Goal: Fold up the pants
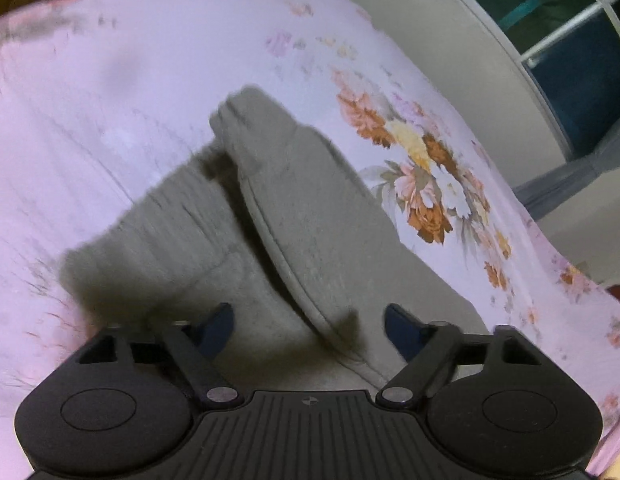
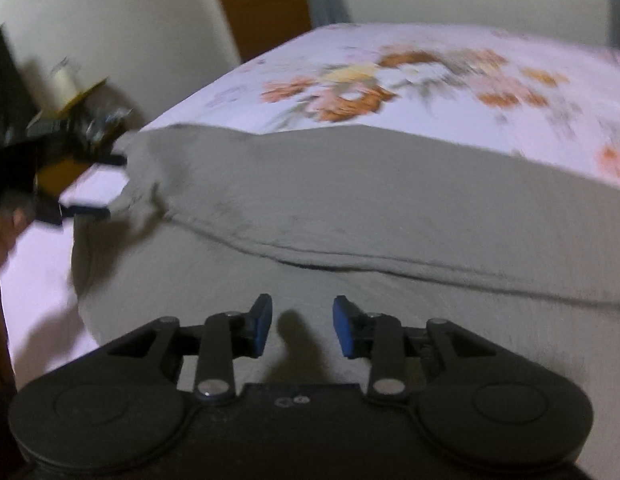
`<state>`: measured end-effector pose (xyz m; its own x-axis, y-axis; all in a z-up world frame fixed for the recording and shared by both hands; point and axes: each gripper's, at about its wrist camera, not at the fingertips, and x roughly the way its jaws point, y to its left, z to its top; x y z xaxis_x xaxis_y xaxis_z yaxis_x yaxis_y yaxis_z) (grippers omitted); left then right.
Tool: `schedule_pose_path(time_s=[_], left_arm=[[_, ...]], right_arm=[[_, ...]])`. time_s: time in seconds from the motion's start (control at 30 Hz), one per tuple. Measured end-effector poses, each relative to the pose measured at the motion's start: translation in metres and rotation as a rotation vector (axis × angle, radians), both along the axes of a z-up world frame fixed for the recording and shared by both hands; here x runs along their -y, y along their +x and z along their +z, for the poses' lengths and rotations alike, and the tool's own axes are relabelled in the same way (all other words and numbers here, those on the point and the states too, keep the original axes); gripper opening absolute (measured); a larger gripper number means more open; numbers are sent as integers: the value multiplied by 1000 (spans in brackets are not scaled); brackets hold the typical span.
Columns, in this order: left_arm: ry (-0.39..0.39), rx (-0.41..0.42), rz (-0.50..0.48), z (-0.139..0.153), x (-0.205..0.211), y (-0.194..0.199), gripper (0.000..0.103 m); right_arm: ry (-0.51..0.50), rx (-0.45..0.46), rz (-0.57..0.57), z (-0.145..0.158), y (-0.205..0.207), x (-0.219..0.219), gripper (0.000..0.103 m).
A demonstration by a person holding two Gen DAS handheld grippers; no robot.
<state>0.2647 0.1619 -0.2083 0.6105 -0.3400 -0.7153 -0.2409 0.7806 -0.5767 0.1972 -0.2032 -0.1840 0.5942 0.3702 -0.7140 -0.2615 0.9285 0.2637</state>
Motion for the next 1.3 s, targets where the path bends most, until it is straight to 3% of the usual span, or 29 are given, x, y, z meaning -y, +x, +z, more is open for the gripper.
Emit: schedule_pose_path(time_s=[0.2,0.23,0.27,0.3,0.43,0.47,0.5,0.67,0.8,0.9,1.07,1.17,1.3], left_arm=[[-14,12,51,-17,10,33,73],[-12,17,62,-19,11,39,68],[-13,20,66,-20,12,44,46],[-17,18,65,-21,12,49,34],[-10,35,78,-18,12,53,19],[-10,41,78,-16,11,53,12],[-11,49,79,-13,10,50,11],[-9,126,50,20,-8,16,9],[10,171,9,39,-25,-30,9],[50,158,-12,32,-33,-56,9],[130,54,-41,-15,-35,-69,9],[111,43,-17,-24,-37,-71,9],[188,88,-21,-13,-26,-69,10]], right_arm=[[136,-63,-119,-11,19,16,34],[169,-73,-150,-13,23,20,34],[212,-84,-189,-16,25,25,34],[255,-90,-229,-18,29,32,34],[438,-111,-398,-33,39,50,29],[453,-111,-419,-34,39,51,15],[448,-102,-423,-33,38,50,9],[329,64,-282,19,-6,36,8],[305,100,-193,46,-48,22,8],[293,69,-151,43,-73,7,8],[140,-15,-129,0,-87,-19,7],[130,-35,-148,-7,-86,-21,8],[74,14,-149,-1,-81,-29,25]])
